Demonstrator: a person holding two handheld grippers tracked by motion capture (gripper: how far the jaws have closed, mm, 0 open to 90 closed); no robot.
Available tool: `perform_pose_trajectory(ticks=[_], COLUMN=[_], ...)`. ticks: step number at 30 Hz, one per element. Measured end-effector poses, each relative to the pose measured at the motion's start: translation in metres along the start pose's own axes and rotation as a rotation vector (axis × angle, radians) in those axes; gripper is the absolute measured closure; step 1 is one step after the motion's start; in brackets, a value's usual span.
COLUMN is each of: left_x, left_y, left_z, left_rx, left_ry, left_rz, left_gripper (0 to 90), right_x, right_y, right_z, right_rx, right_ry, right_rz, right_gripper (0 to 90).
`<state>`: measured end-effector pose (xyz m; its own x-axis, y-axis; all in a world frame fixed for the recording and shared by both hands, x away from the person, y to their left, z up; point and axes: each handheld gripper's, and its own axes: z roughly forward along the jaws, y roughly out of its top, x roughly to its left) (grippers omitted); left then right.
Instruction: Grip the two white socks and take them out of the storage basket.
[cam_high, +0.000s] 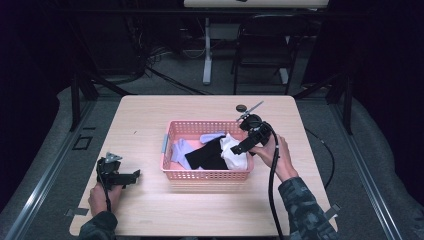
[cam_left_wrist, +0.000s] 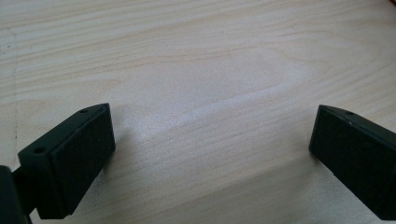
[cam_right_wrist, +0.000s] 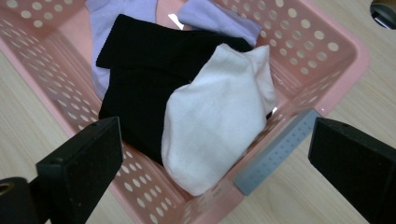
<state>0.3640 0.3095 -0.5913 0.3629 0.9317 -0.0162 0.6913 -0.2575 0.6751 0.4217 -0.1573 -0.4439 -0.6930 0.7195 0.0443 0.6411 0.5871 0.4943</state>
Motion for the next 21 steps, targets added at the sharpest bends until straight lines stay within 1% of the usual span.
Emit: perform_pose_trajectory(ticks=[2,3,5,6,8,12,13,14,17,18,19,21], left_x=[0.0,0.0,0.0,0.0,0.0,0.0,0.0,0.0,0.0,0.0,0.0,0.0], left_y=[0.0,0.0,0.0,0.0,0.0,0.0,0.0,0.0,0.0,0.0,0.0,0.0], left_z=[0.0,0.0,0.0,0.0,0.0,0.0,0.0,0.0,0.0,0.0,0.0,0.0], left_rx=[0.0,0.001,0.001,-0.001,-0.001,0.0,-0.001,-0.001,-0.003,0.0,0.002,-0.001], left_ry=[0.0,-0.001,-0.001,0.0,-0.001,-0.002,0.0,-0.002,0.0,0.0,-0.002,-0.002], left_rz=[0.0,0.0,0.0,-0.001,-0.002,-0.002,-0.001,-0.002,-0.003,0.0,0.0,-0.003], left_gripper=[0.0,0.0,0.0,0.0,0.0,0.0,0.0,0.0,0.0,0.0,0.0,0.0], right_x=[0.001,0.0,0.001,0.001,0.003,0.005,0.006,0.006,0.008,0.01,0.008,0.01], right_y=[0.001,0.003,0.004,0.005,0.006,0.009,0.008,0.009,0.009,0.008,0.01,0.011], right_z=[0.005,0.007,0.011,0.012,0.015,0.026,0.028,0.031,0.039,0.043,0.043,0.047], right_rx=[0.008,0.017,0.016,0.029,0.029,0.057,0.053,0.069,0.077,0.058,0.095,0.107], right_ry=[0.002,0.0,0.0,-0.001,-0.001,-0.005,-0.003,-0.001,0.0,-0.004,-0.002,-0.011], right_rz=[0.002,-0.01,0.0,-0.011,-0.01,-0.019,-0.008,-0.014,0.0,0.019,-0.003,0.004], right_gripper=[3.2,3.6,4.8,5.2,6.1,8.9,9.6,11.4,14.2,15.0,16.2,20.2])
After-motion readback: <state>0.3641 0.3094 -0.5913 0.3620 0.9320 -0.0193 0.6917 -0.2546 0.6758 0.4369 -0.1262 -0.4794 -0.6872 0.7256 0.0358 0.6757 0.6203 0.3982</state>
